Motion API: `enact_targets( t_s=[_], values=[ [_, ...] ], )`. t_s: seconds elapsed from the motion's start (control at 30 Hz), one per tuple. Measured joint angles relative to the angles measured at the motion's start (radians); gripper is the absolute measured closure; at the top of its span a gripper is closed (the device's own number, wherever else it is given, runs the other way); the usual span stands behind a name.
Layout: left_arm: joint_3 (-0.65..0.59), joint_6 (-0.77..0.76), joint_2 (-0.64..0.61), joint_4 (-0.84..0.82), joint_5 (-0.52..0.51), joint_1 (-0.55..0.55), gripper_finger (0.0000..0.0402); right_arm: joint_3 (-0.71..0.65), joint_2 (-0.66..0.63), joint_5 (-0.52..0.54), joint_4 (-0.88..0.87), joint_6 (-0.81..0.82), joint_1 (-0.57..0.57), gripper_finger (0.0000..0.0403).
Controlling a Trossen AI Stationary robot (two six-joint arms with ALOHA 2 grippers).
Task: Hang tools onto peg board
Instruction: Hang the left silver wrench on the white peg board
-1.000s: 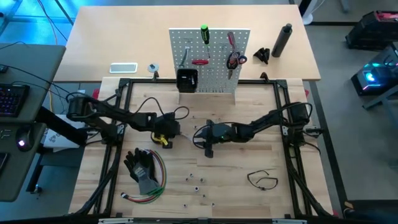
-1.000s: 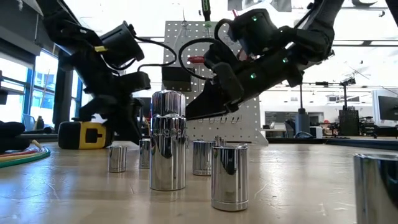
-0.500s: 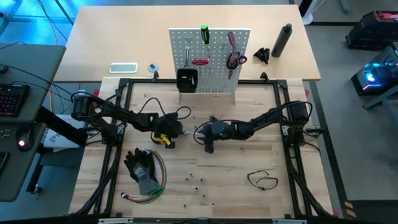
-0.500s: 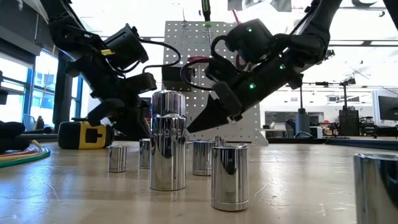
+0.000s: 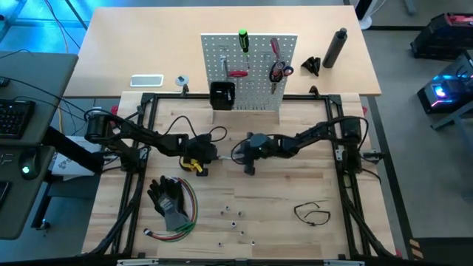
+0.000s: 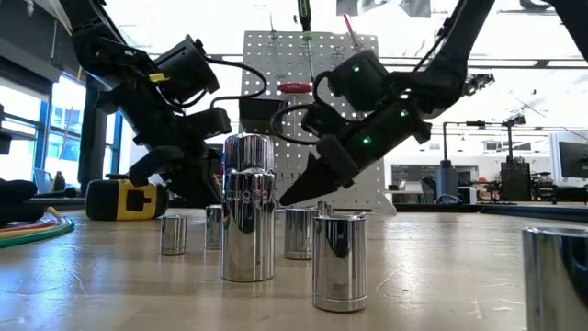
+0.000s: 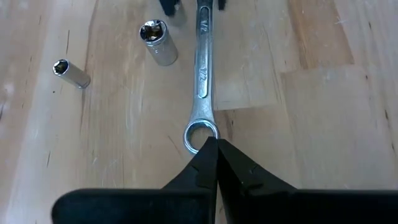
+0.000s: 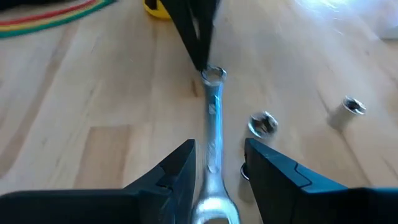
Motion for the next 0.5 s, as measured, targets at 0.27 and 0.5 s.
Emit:
enact_targets(
  t_s=[0.27,0.5],
  values=[
    [0.0,-0.005,0.0,0.013,0.004,0.0,0.0401,0.151,0.108,0.011,-0.123,-0.061,0.021,0.027],
    [0.0,-0.005,0.001,0.018,0.005,0.0,0.0401,0.2,0.125,0.011,-0.241,-0.07,0.023,0.0292]
  ],
)
